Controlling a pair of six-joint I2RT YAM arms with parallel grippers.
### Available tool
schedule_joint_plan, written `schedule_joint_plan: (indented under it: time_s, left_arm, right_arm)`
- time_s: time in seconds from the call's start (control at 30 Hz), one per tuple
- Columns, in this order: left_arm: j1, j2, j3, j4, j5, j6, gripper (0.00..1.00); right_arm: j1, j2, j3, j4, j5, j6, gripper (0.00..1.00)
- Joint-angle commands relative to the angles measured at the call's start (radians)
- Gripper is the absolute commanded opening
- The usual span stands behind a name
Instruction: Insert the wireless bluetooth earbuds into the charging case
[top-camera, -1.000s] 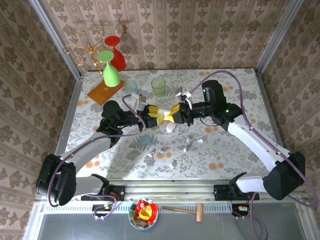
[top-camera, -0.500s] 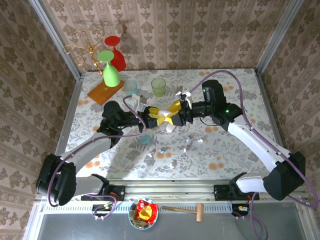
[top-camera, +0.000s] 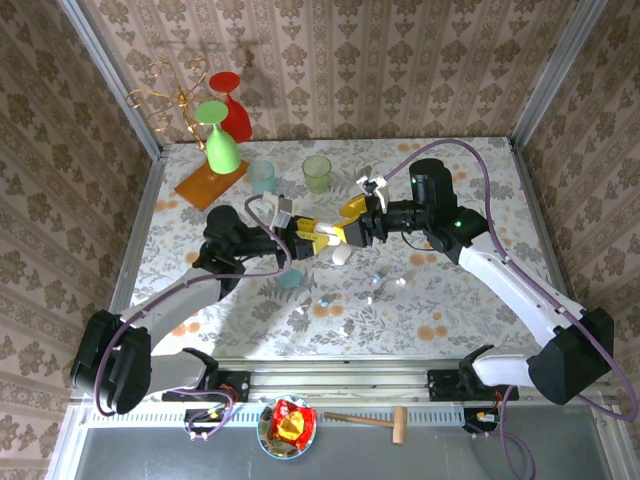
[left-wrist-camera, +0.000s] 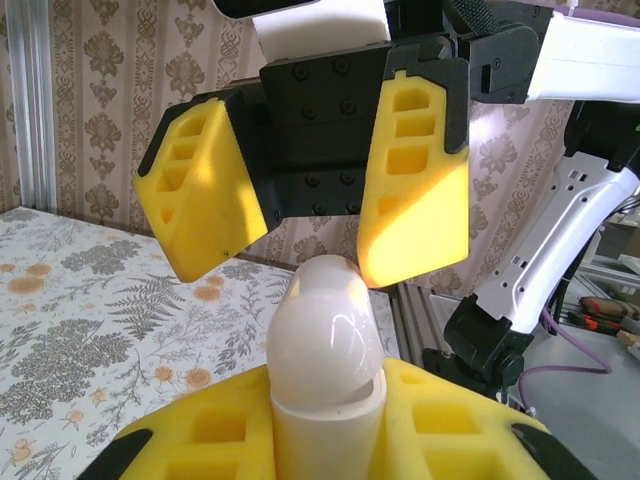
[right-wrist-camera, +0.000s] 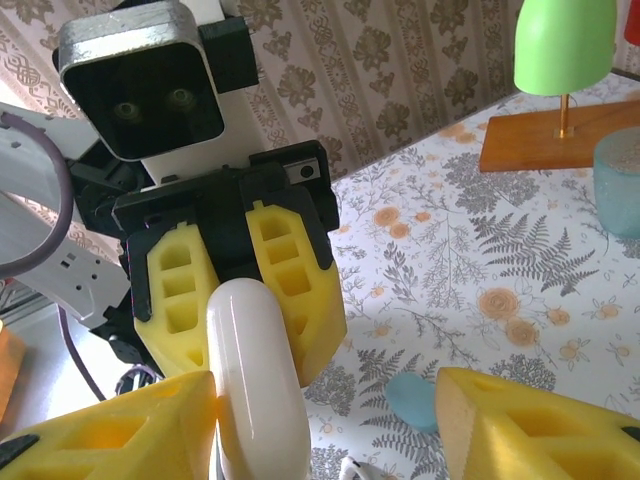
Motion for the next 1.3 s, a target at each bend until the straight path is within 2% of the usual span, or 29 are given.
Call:
schedule_joint_plan:
  time_s: [0.0, 0.13, 0.33, 0.47, 0.53, 0.73, 0.9, 1.07, 1.27]
  left_arm:
    - [-0.008, -0.037, -0.006, 0.050, 0.050, 0.031, 0.00]
    - [-0.006, -0.036, -0.023, 0.109, 0.047, 0.010, 0.00]
    - [-0.005, -0.036, -0.030, 0.103, 0.041, 0.020, 0.00]
    - [0.007, -0.032, -0.045, 0.100, 0.006, 0.047, 0.00]
    - [0.012, -0.032, -0.054, 0.105, -0.021, 0.066, 0.00]
    - [0.014, -0.043, -0.087, 0.114, -0.153, 0.188, 0.00]
    - [0.014, -0.063, -0.119, 0.148, -0.233, 0.262, 0.00]
    - [0.014, -0.075, -0.132, 0.149, -0.246, 0.290, 0.00]
    - [0.017, -0.067, -0.148, 0.187, -0.242, 0.269, 0.00]
  right_arm:
    - [-0.012, -0.006, 0.013, -0.010, 0.111, 0.019, 0.59]
    - [-0.013, 0.008, 0.035, -0.046, 0.157, 0.010, 0.59]
    - [-0.012, -0.015, 0.037, -0.034, 0.160, 0.022, 0.61]
    - [-0.013, -0.072, 0.002, 0.016, 0.161, 0.039, 0.66]
    - [-0.015, -0.106, -0.019, 0.034, 0.207, 0.051, 0.69]
    - [-0.045, -0.209, -0.144, 0.114, 0.478, 0.178, 0.76]
    - [-0.109, -0.240, -0.223, -0.026, 0.707, 0.327, 0.78]
    - [-0.115, -0.215, -0.297, -0.166, 0.750, 0.407, 0.78]
    - [-0.079, -0.197, -0.439, -0.143, 0.744, 0.554, 0.76]
